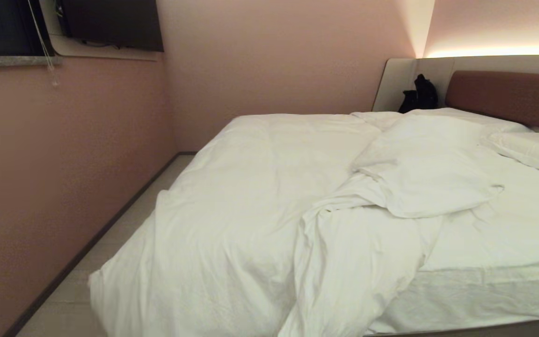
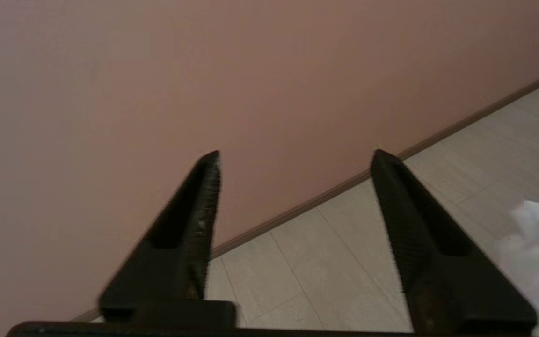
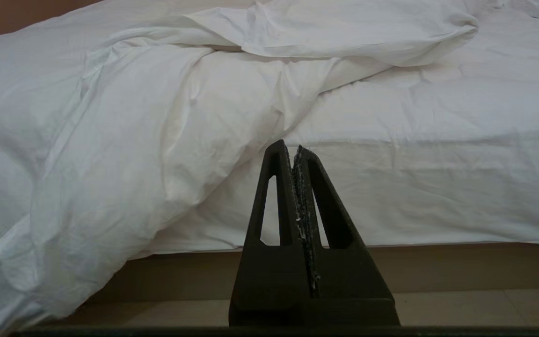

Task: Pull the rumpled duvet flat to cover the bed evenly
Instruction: Flatten the corners of the folded blanket, then hold the folded corner of the quilt

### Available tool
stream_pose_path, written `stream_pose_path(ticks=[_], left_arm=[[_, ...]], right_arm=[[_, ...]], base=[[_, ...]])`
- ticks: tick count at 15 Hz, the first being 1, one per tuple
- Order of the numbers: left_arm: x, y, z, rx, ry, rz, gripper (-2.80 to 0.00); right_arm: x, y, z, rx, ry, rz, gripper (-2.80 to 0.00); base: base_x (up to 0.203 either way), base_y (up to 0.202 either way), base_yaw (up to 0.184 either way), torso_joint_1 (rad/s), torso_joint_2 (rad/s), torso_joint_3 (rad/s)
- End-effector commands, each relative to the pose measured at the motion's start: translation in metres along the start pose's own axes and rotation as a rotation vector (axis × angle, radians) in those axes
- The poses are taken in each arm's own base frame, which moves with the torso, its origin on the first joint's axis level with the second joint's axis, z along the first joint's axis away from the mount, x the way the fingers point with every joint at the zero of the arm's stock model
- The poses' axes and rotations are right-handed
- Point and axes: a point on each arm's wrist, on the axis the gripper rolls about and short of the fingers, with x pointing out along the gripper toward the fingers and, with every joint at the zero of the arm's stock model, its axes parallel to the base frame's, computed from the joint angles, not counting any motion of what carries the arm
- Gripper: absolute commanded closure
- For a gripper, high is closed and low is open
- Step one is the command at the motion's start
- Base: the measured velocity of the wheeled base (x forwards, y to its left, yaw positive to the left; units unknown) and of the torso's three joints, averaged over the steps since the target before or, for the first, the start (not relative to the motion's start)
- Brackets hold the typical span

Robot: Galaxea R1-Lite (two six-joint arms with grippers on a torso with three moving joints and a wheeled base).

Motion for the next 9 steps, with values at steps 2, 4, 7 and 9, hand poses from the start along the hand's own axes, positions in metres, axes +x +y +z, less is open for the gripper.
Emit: stream_pose_path(ticks=[2, 4, 7, 9], left_arm=[[0.0004, 0.0, 0.0005, 0.001, 0.001, 0.003, -2.8], [0.0005, 0.0, 0.0009, 0.001, 0.001, 0.003, -2.8], [0.0006, -0.0001, 0.0011, 0.001, 0.0, 0.002, -2.8], [0.0006, 0.0, 0.0015, 0.001, -0.002, 0.002, -2.8]], right_arm=[[0.0001, 0.0, 0.0, 0.0, 0.002, -0.001, 0.0], [0.0001, 0.0, 0.0, 0.0, 0.002, 0.0, 0.0], [0.0001, 0.0, 0.0, 0.0, 0.002, 0.0, 0.0], [0.0001, 0.0, 0.0, 0.0, 0.002, 0.0, 0.0]], base=[[0.0, 0.0, 0.0, 0.0, 0.0, 0.0], [0.0, 0.0, 0.0, 0.0, 0.0, 0.0], [0.0, 0.0, 0.0, 0.0, 0.0, 0.0], [0.0, 0.0, 0.0, 0.0, 0.0, 0.0]])
